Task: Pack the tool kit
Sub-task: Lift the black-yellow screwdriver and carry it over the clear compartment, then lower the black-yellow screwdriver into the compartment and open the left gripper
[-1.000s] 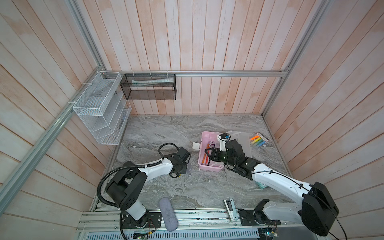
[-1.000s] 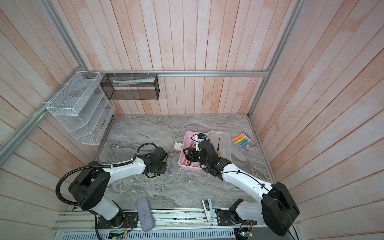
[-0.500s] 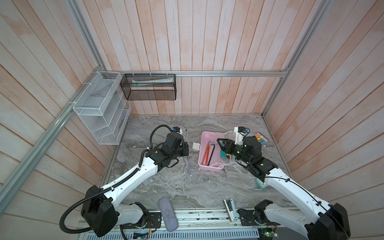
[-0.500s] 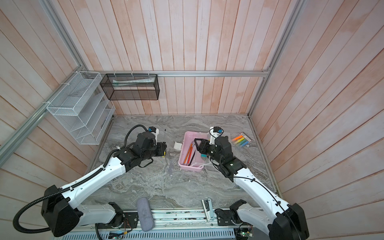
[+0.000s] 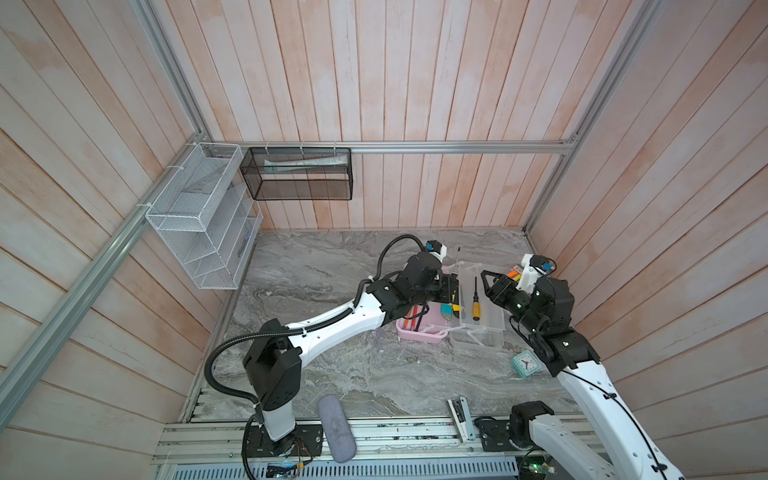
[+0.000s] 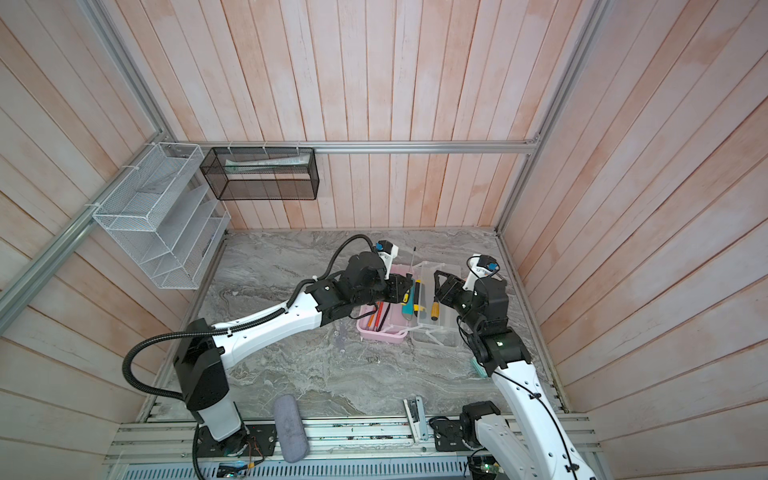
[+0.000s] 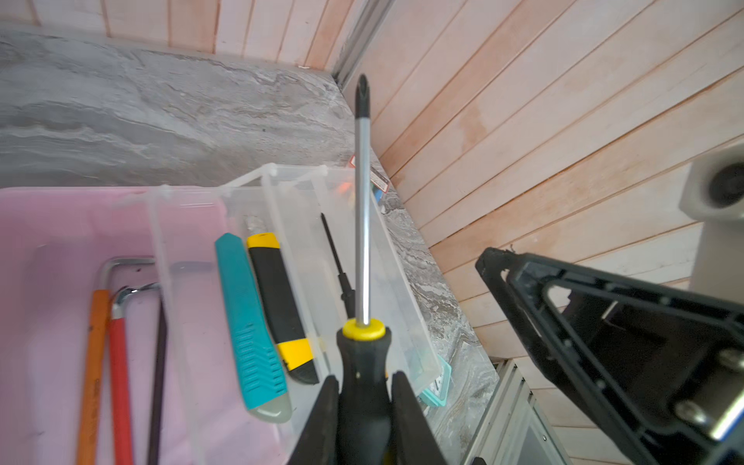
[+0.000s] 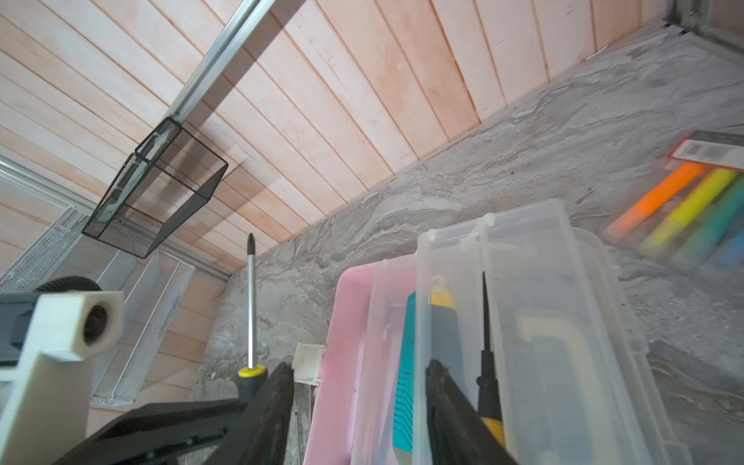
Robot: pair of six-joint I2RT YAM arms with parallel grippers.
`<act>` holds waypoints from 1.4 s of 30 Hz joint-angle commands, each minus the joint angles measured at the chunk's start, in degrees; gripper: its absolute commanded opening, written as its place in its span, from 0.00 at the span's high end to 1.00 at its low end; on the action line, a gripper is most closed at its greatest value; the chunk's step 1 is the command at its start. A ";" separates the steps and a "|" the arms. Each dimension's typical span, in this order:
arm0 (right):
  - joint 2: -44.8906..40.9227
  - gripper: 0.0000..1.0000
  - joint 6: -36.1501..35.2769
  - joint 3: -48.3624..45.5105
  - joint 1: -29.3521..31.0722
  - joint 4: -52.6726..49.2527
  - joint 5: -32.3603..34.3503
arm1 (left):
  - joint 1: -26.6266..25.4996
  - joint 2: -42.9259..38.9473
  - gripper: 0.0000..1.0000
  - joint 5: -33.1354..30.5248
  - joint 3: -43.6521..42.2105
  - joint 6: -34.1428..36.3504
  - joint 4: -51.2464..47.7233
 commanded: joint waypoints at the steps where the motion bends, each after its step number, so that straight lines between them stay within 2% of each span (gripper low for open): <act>1: -1.24 0.48 -1.22 1.36 -1.86 -2.53 -2.32 | 0.01 4.15 1.00 2.37 3.88 -1.26 2.01; 20: 0.56 0.48 -0.51 -3.12 -3.47 1.51 -6.43 | 0.02 17.20 1.00 4.37 10.47 -6.03 3.30; 21: 0.58 0.48 -0.51 -3.23 -3.52 1.55 -6.40 | -1.72 17.62 1.00 4.57 10.93 -6.09 3.10; 42: -0.04 0.48 -0.86 -3.34 -5.64 1.64 -7.89 | -2.45 17.75 1.00 6.45 12.36 -9.47 5.45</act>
